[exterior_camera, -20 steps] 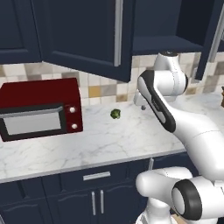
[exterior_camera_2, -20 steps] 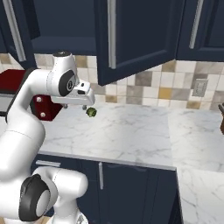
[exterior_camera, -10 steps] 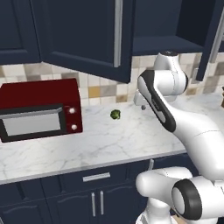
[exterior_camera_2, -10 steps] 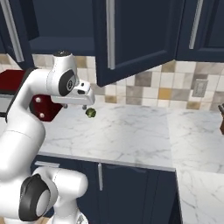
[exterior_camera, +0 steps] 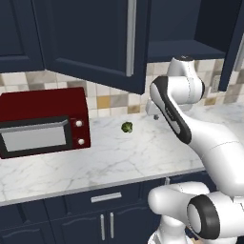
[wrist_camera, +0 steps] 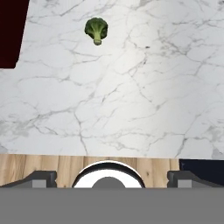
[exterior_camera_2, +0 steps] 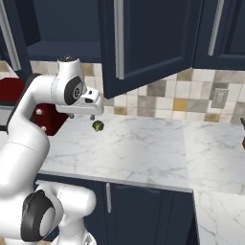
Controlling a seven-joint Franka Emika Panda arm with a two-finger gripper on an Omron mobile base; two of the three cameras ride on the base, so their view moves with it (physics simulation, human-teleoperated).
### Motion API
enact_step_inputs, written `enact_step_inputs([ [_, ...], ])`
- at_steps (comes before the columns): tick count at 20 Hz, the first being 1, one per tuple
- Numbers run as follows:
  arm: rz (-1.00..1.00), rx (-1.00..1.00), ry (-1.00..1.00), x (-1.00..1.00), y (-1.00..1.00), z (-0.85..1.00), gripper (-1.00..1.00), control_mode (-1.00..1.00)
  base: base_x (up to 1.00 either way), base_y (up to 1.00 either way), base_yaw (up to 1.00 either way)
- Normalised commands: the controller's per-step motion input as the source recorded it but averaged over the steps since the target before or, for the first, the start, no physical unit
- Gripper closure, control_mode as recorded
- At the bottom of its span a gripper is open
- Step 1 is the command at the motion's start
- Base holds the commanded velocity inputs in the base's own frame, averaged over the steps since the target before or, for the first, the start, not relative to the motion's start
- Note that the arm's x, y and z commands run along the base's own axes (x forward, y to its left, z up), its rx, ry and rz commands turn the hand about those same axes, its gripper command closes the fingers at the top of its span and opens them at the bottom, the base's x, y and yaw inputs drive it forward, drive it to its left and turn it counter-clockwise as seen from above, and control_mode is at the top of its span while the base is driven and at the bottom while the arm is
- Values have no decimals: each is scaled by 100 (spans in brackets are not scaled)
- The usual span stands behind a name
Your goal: Close all open cabinet doors.
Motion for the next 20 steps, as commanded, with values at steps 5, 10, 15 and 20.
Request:
enact_step_inputs([
  [5, 0, 0, 0, 0, 0, 0, -100, 100, 0, 0, 0],
  [10, 0, 0, 0, 0, 0, 0, -100, 100, 0, 0, 0],
  [15, 0, 0, 0, 0, 0, 0, -100, 100, 0, 0, 0],
  [20, 0, 0, 0, 0, 0, 0, -100, -100, 0, 0, 0],
])
